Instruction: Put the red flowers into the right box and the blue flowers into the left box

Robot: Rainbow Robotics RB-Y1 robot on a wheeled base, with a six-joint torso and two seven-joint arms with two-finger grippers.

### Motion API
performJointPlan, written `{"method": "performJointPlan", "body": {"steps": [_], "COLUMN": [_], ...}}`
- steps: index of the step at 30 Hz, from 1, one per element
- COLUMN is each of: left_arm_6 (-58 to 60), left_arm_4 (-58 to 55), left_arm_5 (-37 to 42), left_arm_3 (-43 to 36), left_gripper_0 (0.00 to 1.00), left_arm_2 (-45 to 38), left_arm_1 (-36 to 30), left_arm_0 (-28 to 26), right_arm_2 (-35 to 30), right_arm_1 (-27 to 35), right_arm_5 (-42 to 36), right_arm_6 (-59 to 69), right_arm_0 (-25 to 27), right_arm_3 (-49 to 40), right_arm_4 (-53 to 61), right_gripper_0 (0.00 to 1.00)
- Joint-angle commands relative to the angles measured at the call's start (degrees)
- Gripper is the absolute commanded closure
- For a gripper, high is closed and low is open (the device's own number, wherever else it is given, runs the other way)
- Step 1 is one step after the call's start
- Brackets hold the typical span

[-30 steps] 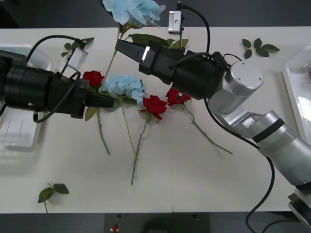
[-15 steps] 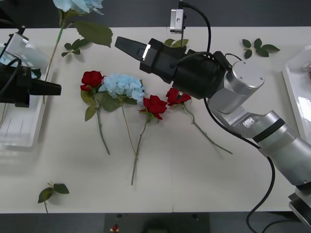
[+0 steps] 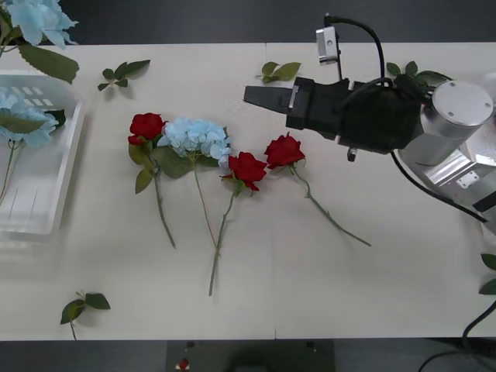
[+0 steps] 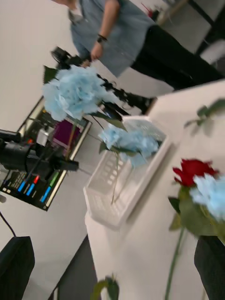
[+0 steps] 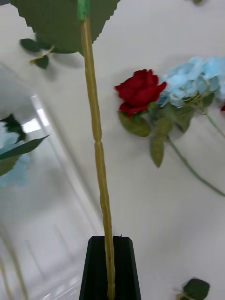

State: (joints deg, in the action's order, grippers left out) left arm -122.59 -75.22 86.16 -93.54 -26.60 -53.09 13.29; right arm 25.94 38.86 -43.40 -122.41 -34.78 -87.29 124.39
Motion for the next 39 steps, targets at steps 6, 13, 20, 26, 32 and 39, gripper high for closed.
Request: {"method": "performJointPlan", "body": {"steps": [6,13,20,26,32,39], "left_arm_6": [10.7,21.2,30.1,35.0,35.0,34.8], "left_arm_4": [17.0,28.2,40.2,44.2,44.3,43.4], "left_arm_5": [0.1,0.1,-0.6,-2.0,-4.2,-5.1], "left_arm_3": [-1.7,-1.3,-0.9,2.5,7.2,8.1], "left_gripper_0": [1.00,1.00,1.00,1.00,1.00,1.00], "left_arm_2": [-2.0,0.7,5.6,10.6,15.3,17.0], "left_arm_1": [-4.3,-5.3,-5.2,-5.2,-5.2,-5.3], "left_arm_0": [-1.4,-1.9,-0.9,0.2,1.8,2.0], "right_arm_2": [-5.7,-7.9,-7.9,-6.6,-3.7,1.9], "right_arm_1": [7.6,8.2,8.3,8.8,8.3,4.6], "right_arm_5": [-13.9,-29.6,-42.4,-46.7,-45.8,-41.4], "right_arm_6": [28.5,45.2,46.7,40.4,32.2,32.8], "right_arm_0": [-1.9,-2.5,-2.8,-3.1,-3.2,-3.2], "right_arm_3": [-8.6,-17.7,-21.3,-21.5,-21.4,-19.5], "right_arm_4": [-24.7,-45.4,-58.3,-67.6,-75.6,-81.3], "right_gripper_0": [0.00,0.00,0.00,0.00,0.00,0.00]}}
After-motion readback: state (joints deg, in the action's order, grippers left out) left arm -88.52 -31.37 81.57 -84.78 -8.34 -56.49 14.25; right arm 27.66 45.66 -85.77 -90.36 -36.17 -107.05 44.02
